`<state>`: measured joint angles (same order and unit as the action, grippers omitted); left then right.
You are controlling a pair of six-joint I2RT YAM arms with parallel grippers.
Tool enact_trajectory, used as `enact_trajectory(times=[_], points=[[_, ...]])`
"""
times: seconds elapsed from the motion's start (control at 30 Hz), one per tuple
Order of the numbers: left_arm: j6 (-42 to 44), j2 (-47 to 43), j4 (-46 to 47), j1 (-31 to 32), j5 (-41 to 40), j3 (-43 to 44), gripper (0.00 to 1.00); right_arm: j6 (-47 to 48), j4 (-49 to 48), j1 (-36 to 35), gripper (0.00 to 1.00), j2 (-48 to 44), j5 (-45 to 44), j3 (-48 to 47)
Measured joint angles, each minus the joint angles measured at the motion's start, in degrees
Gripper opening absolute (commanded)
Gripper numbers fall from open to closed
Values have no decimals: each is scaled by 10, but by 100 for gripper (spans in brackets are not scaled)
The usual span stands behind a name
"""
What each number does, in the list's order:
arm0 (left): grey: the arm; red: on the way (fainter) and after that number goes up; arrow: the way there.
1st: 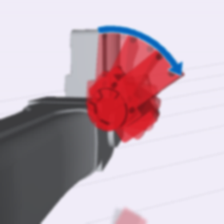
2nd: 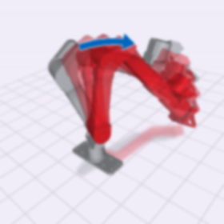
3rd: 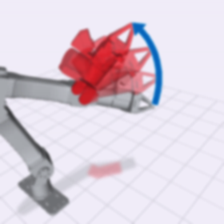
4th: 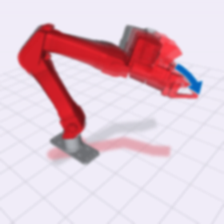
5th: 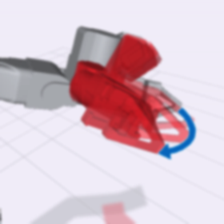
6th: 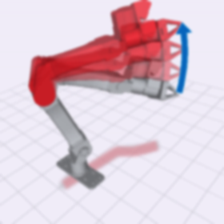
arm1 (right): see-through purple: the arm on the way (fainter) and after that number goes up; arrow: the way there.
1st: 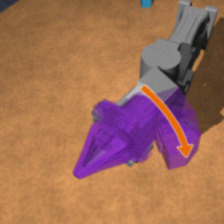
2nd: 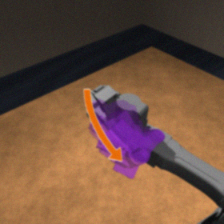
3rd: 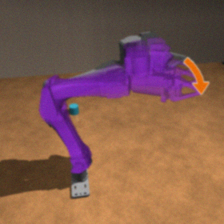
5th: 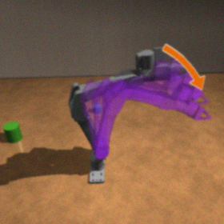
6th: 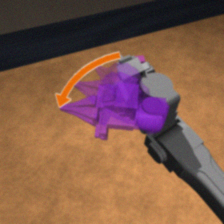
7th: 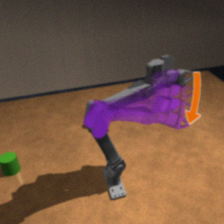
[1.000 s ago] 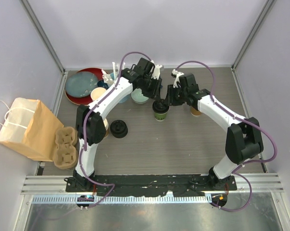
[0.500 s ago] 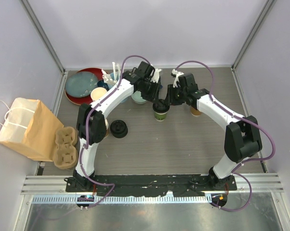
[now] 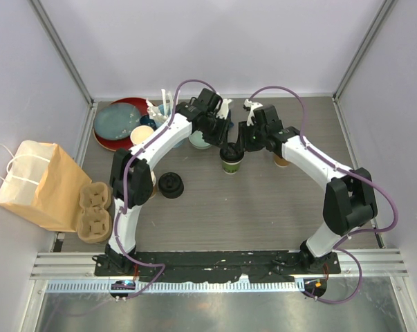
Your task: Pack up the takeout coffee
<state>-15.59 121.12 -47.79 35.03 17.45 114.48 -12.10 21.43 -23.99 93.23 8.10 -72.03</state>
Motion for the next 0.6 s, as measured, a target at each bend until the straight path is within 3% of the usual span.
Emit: enact_trajectory(times=[0.6], points=[[-3, -13, 20, 0, 8, -45, 29, 2, -16, -14, 31, -8, -20, 23]])
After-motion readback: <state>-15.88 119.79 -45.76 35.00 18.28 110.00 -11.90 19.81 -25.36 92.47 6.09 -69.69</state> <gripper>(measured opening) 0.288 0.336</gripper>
